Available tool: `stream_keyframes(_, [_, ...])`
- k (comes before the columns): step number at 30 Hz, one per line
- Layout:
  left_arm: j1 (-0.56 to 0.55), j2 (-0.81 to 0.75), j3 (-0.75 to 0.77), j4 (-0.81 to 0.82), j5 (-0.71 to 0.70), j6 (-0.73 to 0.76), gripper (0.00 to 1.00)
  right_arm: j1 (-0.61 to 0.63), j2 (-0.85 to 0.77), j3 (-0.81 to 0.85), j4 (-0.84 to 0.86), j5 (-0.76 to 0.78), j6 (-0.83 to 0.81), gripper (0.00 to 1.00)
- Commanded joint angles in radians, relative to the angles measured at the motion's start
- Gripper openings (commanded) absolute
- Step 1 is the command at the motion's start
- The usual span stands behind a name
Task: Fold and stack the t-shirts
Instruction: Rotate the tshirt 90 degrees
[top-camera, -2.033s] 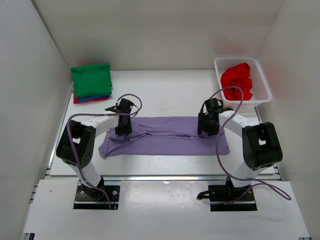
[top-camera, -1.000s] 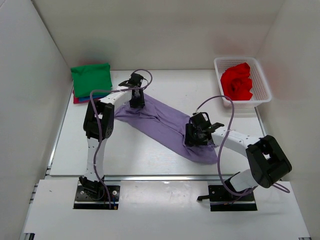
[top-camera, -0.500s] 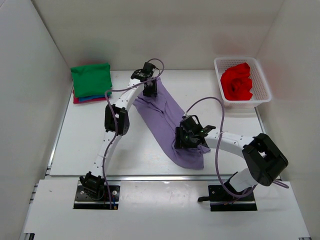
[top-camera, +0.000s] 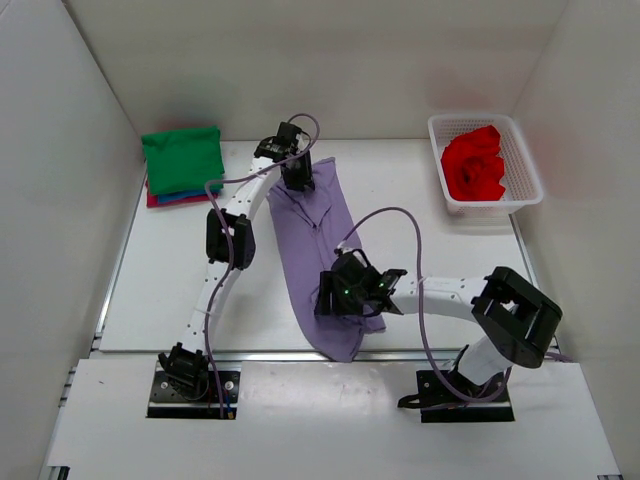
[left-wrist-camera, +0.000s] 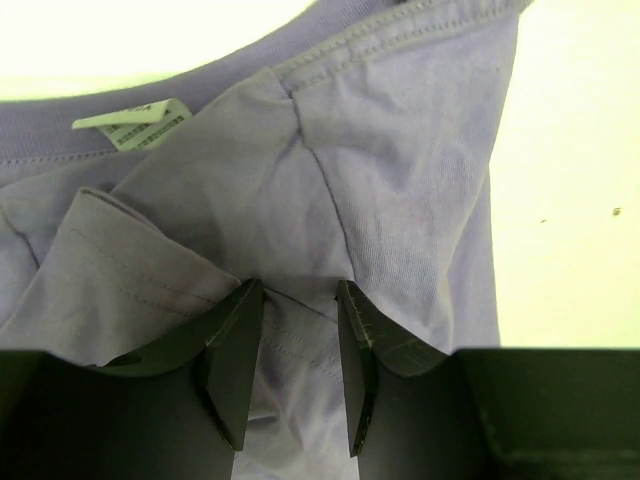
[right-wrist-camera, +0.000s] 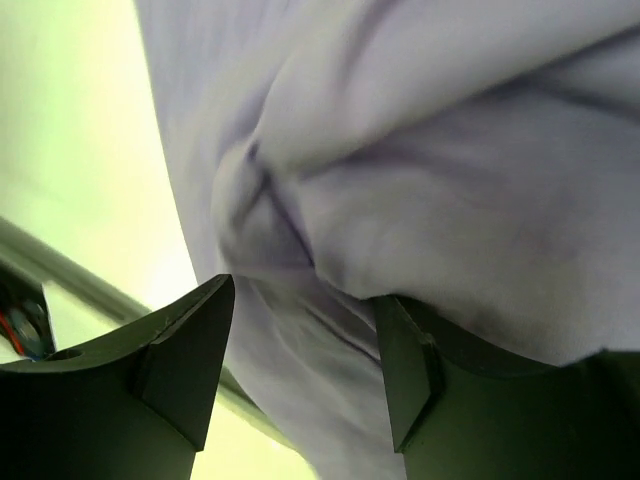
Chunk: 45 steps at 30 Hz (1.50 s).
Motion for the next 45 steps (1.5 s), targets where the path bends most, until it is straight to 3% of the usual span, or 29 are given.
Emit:
stream_keyframes(1, [0.002,0.057,-0.025,0.02,0.045,-0.014,0.47,0.106,0.031,-0.003,-0.068,0.033,0.014,0.56])
stream_keyframes(8, [0.016,0.027,-0.049,0.09,0.052,-0.006,0.47,0.159,-0.138,-0.051,-0.033,0.154,-0.083,0.59])
stream_keyframes(16, [0.054,-0.007,-0.061,0.23,0.052,-0.034,0.47,-0.074,-0.365,-0.143,0.109,0.071,-0.356,0.58])
stream_keyframes(20, [0.091,-0.018,-0.097,0.32,0.064,-0.074,0.48,-0.206,-0.298,-0.117,0.081,-0.016,-0.425,0.53])
stream_keyframes(27, [0.103,0.021,0.041,0.299,0.144,-0.045,0.53,-0.246,-0.172,-0.039,0.212,0.007,-0.574,0.47])
stream_keyframes(36, [0.074,-0.136,0.067,-0.034,-0.097,0.087,0.55,-0.321,0.034,0.17,0.268,-0.007,-0.669,0.49])
stream_keyframes(40, [0.07,-0.131,0.067,-0.164,-0.105,0.11,0.53,-0.346,0.212,0.343,0.19,-0.018,-0.691,0.47])
stream_keyframes(45, [0.054,-0.102,0.069,-0.195,-0.116,0.11,0.53,-0.343,0.327,0.432,0.143,-0.027,-0.697,0.47])
